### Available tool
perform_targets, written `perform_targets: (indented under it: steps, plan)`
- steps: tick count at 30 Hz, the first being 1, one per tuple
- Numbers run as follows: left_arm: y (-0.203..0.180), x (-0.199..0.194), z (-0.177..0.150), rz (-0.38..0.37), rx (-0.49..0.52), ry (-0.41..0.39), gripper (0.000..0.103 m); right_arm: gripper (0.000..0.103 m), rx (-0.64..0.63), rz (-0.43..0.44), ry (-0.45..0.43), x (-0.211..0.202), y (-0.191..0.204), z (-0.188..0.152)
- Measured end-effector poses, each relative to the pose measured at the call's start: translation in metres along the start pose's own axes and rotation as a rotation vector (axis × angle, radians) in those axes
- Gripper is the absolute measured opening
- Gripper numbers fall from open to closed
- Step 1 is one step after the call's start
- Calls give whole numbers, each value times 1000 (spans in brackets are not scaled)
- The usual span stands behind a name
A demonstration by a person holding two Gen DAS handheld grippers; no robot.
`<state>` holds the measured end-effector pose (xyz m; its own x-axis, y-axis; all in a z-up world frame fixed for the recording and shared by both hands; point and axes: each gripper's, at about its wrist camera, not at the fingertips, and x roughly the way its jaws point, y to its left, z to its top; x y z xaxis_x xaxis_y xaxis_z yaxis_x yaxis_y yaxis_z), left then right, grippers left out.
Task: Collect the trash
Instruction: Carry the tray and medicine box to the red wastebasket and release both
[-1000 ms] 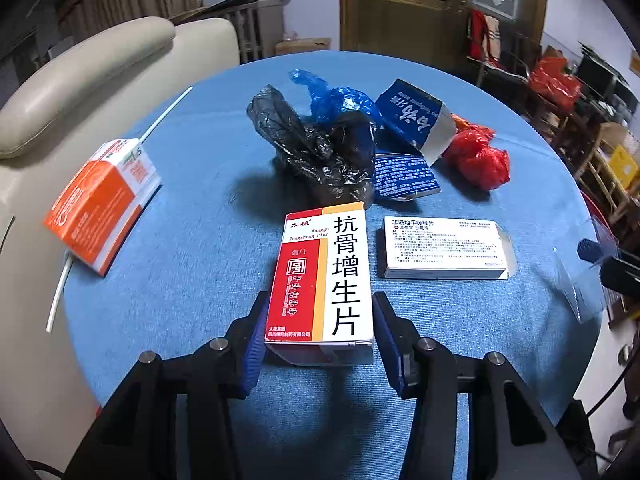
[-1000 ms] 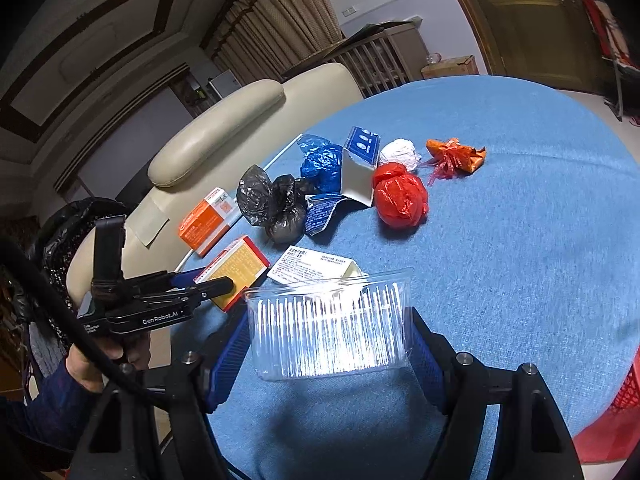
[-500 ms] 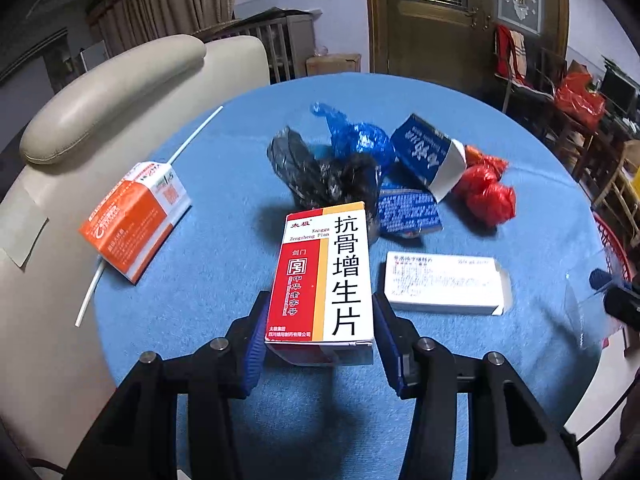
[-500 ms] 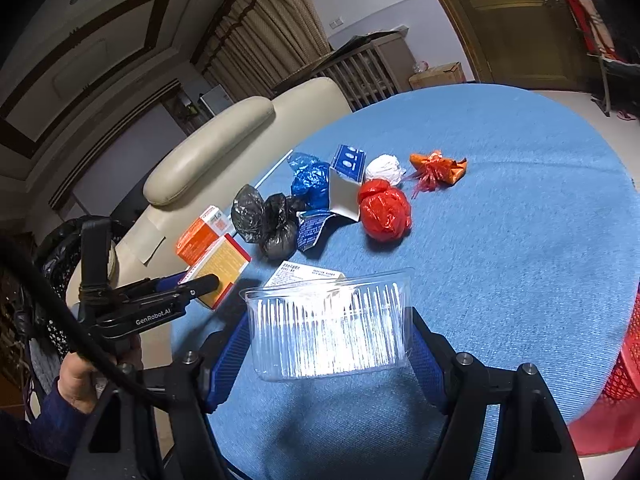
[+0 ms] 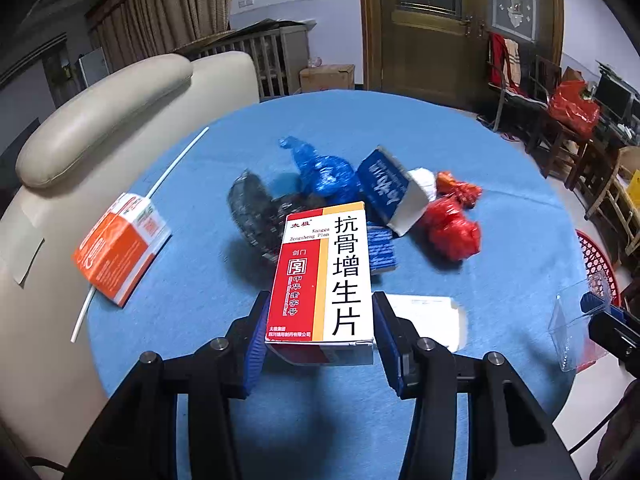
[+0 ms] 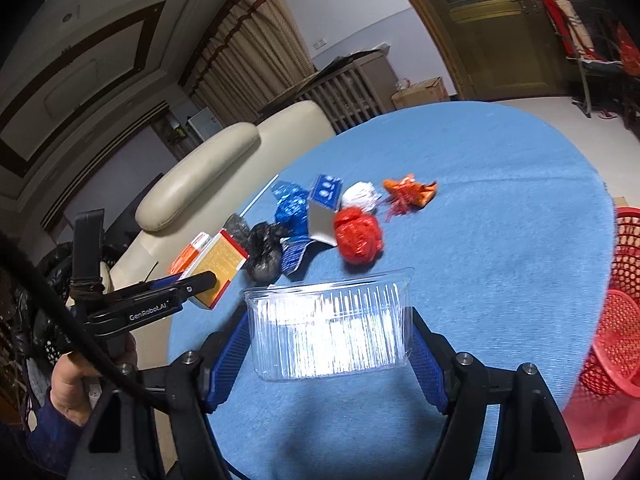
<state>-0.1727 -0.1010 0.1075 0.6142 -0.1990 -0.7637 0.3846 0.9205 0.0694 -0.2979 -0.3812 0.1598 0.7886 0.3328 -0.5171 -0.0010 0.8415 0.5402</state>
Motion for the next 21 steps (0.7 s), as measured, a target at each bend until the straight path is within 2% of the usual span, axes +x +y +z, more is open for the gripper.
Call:
perform_targets:
  steps: [11,21]
  plan:
    - [-53,-5,19,-93,62,-23,51,77,81,-107,-101,-45,-41,7]
    - [-135,-17,37,-211,191,-61,51,77,255,-346,-224,-125,-143,5]
